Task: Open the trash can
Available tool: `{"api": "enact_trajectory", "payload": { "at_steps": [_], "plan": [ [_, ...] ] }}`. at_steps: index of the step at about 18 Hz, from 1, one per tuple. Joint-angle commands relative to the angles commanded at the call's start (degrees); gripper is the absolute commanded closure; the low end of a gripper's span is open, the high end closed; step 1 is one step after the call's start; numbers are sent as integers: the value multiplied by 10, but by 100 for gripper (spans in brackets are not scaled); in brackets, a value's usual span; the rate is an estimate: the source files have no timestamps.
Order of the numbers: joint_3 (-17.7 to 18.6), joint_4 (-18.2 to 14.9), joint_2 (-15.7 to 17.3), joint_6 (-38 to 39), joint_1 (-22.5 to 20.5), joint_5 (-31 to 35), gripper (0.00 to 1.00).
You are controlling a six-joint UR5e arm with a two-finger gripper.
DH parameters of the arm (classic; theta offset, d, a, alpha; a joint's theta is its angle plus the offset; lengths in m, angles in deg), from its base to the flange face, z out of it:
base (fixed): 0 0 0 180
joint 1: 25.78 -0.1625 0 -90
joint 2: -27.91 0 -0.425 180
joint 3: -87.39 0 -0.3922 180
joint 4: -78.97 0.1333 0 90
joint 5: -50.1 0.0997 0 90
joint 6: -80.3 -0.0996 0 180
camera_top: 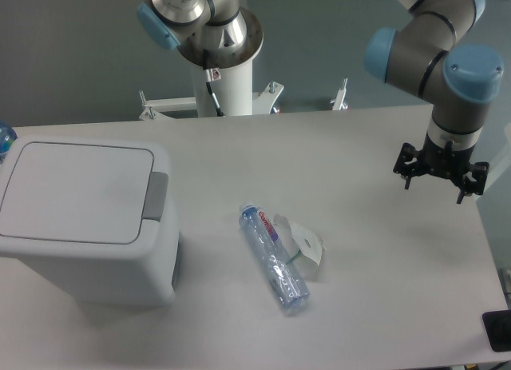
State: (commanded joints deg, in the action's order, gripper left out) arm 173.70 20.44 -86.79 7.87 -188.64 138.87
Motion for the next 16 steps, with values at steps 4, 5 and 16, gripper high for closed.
{"api": "enact_trajectory", "payload": {
  "at_steps": [4,5,16],
  "plan": [
    [0,0,0,0,0,-1,0],
    [0,0,0,0,-1,-5,0],
    [-1,1,4,8,4,-8,0]
  ]
}}
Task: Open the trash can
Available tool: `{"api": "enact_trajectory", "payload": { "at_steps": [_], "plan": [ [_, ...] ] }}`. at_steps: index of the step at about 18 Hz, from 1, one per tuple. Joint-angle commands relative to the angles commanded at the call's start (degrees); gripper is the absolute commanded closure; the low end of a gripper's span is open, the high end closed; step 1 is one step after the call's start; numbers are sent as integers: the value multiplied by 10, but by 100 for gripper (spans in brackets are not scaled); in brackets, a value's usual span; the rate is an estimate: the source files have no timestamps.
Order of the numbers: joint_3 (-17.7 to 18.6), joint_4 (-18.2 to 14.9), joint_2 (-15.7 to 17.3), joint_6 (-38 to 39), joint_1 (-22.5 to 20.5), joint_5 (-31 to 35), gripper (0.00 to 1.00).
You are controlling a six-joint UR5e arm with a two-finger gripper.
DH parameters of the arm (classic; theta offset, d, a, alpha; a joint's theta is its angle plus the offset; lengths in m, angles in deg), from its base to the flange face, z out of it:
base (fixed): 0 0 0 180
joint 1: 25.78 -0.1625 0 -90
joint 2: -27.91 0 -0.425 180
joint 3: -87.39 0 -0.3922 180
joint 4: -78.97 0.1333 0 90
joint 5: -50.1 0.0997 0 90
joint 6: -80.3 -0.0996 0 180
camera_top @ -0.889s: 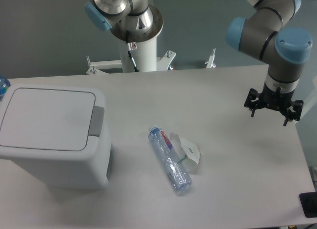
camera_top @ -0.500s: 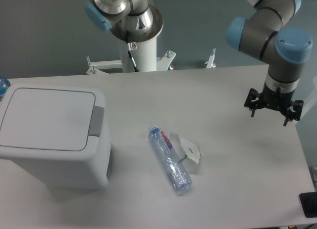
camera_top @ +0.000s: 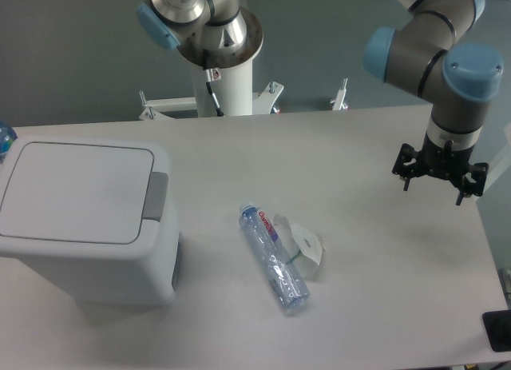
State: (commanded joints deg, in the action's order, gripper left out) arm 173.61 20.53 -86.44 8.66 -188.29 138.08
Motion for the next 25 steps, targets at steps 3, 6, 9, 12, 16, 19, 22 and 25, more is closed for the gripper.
{"api": "enact_trajectory", "payload": {
  "at_steps": [3,6,9,12,16,19,22,25],
  "plan": [
    [0,-6,4,2,4,-1,0],
    [4,-8,7,41,9,-5,0],
    [10,-9,32,116,21,-39,0],
    [19,-7,66,185,33,-80,0],
    [18,0,98,331,40,-167,0],
    [18,2,122,405,46,-220,0],
    [20,2,153,413,77,-241,0],
    [39,14,175,431,83,-305,0]
  ]
}}
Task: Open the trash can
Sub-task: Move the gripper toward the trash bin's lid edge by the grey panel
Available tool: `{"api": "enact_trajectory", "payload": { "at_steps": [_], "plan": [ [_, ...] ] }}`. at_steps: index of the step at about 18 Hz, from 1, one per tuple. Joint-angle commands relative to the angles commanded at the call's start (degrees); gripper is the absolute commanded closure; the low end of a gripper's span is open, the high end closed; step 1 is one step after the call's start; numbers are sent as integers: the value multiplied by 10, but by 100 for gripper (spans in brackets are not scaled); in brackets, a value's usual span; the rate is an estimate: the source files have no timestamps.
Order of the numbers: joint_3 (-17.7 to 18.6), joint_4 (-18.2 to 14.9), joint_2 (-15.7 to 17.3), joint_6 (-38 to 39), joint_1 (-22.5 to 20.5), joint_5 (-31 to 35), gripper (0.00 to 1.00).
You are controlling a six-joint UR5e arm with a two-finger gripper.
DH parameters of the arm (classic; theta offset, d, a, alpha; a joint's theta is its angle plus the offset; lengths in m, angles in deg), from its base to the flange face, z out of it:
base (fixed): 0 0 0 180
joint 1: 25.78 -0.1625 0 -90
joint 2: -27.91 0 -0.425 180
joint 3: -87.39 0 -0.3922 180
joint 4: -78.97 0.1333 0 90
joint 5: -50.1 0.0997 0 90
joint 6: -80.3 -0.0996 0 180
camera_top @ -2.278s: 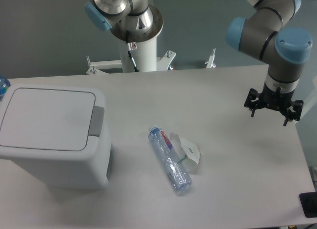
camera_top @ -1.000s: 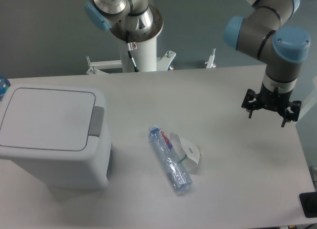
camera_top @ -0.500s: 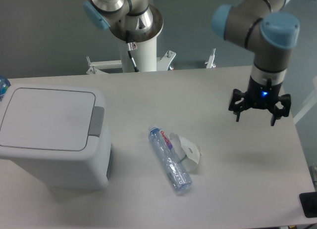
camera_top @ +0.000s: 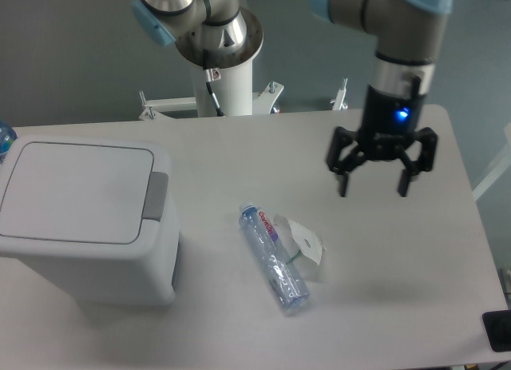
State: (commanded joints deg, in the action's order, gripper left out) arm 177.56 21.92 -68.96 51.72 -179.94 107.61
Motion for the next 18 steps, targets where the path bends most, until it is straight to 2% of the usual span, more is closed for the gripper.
{"api": "enact_trajectory", "payload": {
  "at_steps": [4,8,12,18],
  "plan": [
    [45,50,25,14,50,-7,0],
    [71,58,37,12,87,-8,0],
    [72,71,31,12,120,-6,0],
    [67,86,10,12,141,-4,0]
  ]
}}
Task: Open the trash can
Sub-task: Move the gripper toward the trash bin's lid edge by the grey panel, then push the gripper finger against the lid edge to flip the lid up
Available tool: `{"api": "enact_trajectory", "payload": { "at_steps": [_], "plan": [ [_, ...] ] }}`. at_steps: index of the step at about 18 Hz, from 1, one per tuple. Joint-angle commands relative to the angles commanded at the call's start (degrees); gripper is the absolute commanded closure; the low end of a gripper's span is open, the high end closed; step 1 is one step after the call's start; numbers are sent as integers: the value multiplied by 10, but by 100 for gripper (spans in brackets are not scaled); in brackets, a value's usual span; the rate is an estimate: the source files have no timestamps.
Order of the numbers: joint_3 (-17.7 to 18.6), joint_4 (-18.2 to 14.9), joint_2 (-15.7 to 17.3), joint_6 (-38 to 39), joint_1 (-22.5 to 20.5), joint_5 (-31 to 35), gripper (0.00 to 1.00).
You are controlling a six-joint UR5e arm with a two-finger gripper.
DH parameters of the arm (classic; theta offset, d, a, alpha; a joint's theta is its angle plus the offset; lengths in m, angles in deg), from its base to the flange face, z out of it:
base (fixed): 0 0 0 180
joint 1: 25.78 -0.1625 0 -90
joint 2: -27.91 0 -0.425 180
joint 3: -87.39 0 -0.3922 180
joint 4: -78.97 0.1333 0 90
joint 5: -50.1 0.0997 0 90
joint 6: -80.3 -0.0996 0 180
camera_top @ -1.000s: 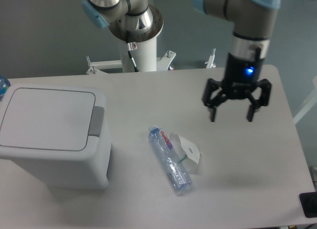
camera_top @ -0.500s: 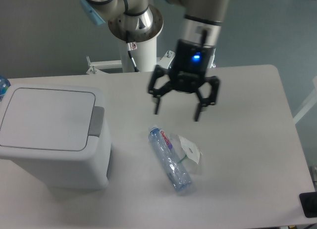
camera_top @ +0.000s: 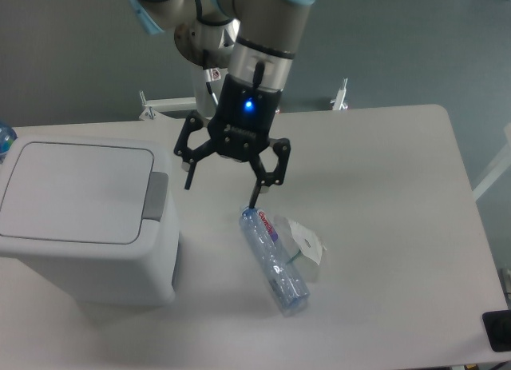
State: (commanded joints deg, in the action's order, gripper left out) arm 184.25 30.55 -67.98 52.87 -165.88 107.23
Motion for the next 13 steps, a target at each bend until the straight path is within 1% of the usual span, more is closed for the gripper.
{"api": "enact_trajectory", "payload": {
  "at_steps": [8,13],
  "plan": [
    [3,4,-12,0,11,3,0],
    [4,4,-14,1,13,3,0]
  ]
}}
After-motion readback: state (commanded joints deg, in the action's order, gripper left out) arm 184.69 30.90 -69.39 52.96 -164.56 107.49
